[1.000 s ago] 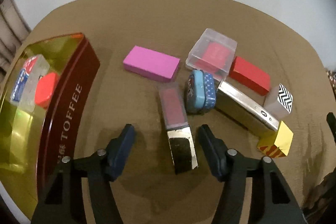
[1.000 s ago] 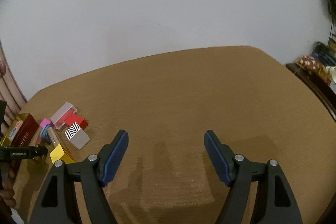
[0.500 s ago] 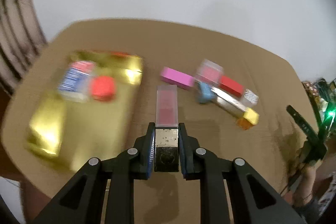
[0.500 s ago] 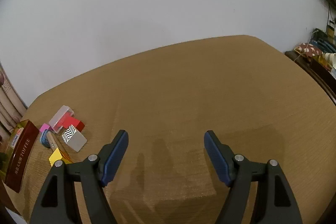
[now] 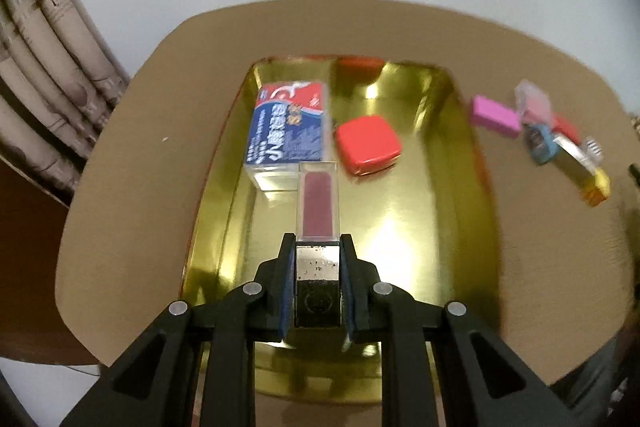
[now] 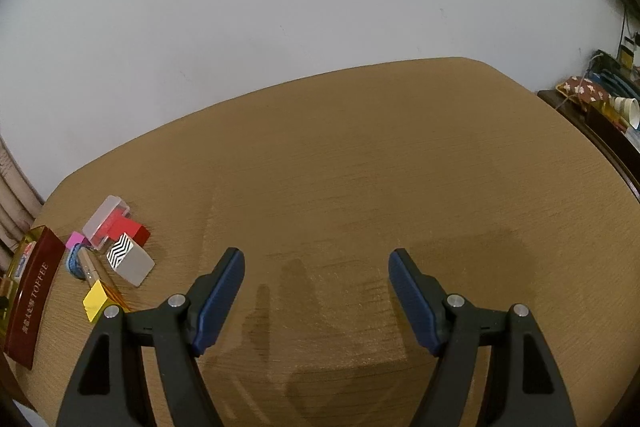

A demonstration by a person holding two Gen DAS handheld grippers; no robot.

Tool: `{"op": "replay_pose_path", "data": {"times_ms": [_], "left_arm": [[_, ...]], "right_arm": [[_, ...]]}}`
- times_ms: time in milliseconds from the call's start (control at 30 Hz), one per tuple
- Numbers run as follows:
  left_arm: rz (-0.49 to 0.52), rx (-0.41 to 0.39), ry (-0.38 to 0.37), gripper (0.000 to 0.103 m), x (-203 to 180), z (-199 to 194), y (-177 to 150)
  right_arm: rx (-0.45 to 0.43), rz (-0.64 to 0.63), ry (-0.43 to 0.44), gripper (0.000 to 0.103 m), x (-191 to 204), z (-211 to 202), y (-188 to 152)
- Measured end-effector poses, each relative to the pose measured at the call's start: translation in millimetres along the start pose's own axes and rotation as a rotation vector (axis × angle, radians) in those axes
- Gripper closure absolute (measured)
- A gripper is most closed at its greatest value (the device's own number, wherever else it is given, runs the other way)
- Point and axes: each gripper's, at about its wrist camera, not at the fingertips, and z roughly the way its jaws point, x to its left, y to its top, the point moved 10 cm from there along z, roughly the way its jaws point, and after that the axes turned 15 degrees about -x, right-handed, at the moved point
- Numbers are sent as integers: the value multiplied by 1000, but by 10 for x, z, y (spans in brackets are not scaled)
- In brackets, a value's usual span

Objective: Organize rigid objects
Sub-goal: 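Place the lipstick tube in the tin and open the left gripper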

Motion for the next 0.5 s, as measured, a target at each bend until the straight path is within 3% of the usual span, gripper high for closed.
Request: {"op": "replay_pose_path", "data": {"times_ms": [267,500], "left_arm": [[50,47,78,85,210,197,-89],[38,21,102,69,318,256,-10]], "right_arm": [[13,1,-5,26,36,32,-36],[11,9,-5,26,35,27,-47]]}}
